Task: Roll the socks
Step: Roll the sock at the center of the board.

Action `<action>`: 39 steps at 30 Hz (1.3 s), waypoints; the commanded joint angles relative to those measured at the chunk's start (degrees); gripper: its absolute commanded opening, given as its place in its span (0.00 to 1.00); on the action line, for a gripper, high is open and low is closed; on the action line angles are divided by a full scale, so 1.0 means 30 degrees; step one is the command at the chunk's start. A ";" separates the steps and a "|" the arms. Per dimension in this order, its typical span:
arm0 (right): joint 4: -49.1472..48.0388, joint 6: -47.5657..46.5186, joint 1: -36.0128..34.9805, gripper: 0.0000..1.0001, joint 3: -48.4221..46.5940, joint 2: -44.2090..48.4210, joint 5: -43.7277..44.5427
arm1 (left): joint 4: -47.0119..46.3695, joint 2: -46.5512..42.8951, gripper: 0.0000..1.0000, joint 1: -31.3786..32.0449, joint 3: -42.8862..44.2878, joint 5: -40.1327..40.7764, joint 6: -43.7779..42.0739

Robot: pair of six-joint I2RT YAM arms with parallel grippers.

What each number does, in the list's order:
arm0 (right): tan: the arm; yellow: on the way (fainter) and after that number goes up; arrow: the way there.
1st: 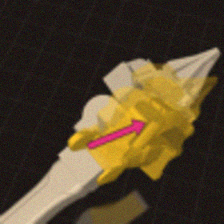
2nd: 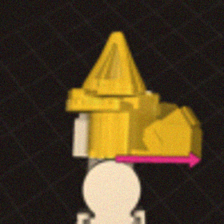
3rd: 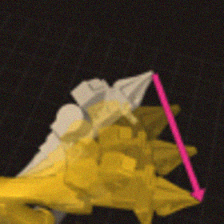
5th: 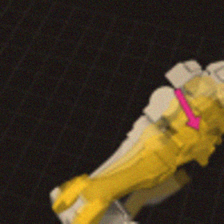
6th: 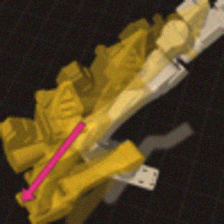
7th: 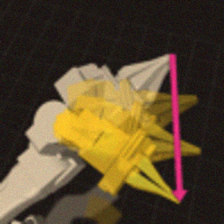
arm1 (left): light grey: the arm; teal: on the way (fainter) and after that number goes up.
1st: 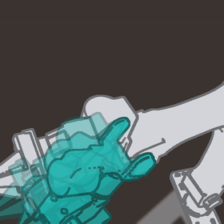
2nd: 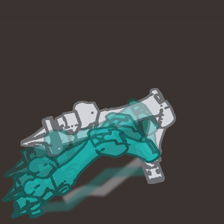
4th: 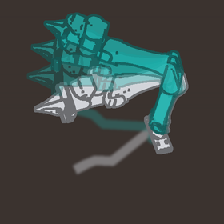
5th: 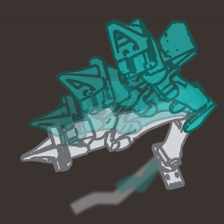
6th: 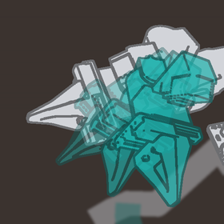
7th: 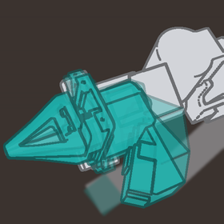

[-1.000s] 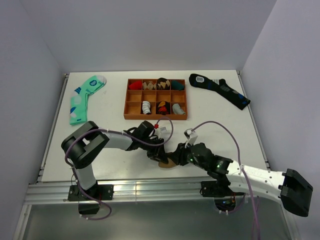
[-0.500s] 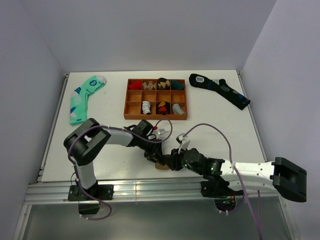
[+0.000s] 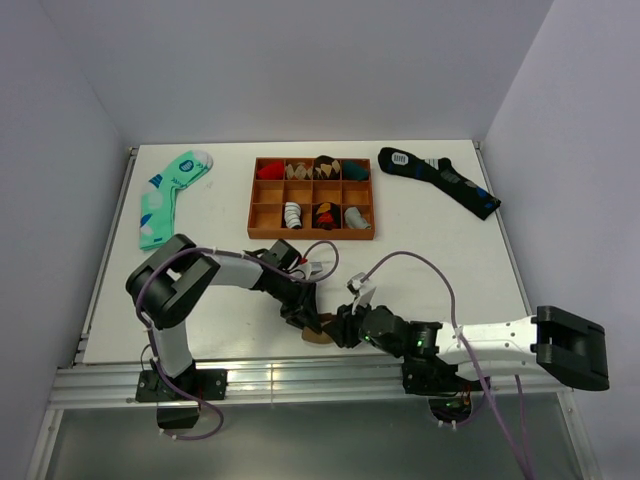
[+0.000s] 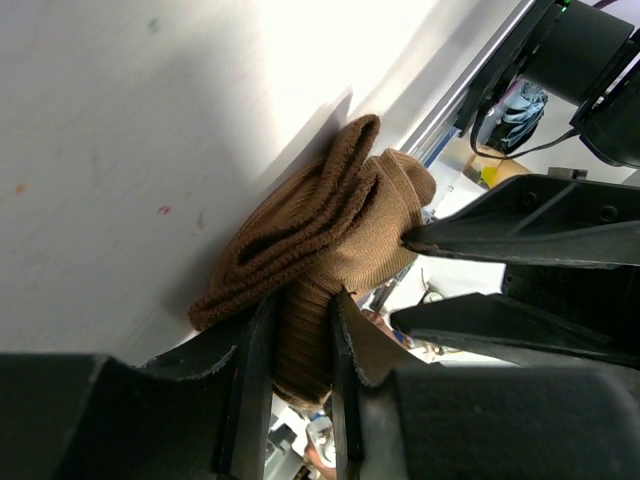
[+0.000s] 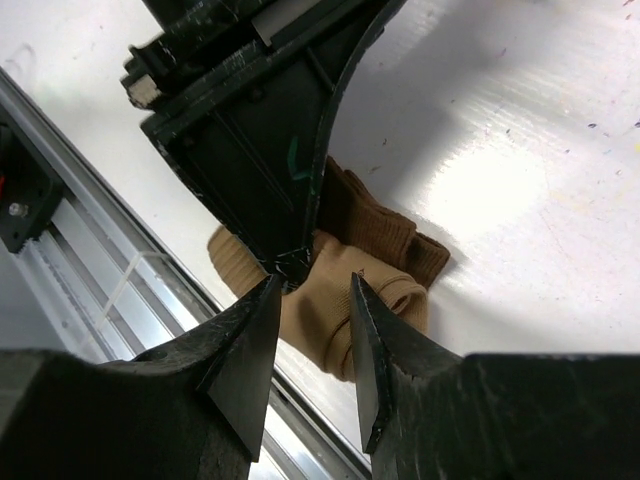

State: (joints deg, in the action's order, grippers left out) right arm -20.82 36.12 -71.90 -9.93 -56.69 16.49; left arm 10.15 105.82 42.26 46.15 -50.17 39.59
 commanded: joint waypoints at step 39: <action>0.0023 0.0236 -0.4861 0.54 -0.3396 -0.7910 0.2265 | 0.4699 0.2637 0.00 -0.2689 0.0172 0.4566 -0.4525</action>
State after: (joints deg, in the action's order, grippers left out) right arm -27.27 35.00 -84.47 -18.68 -77.14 27.94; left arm 22.65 109.03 35.92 47.88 -56.80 28.25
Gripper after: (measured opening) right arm 0.535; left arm 0.290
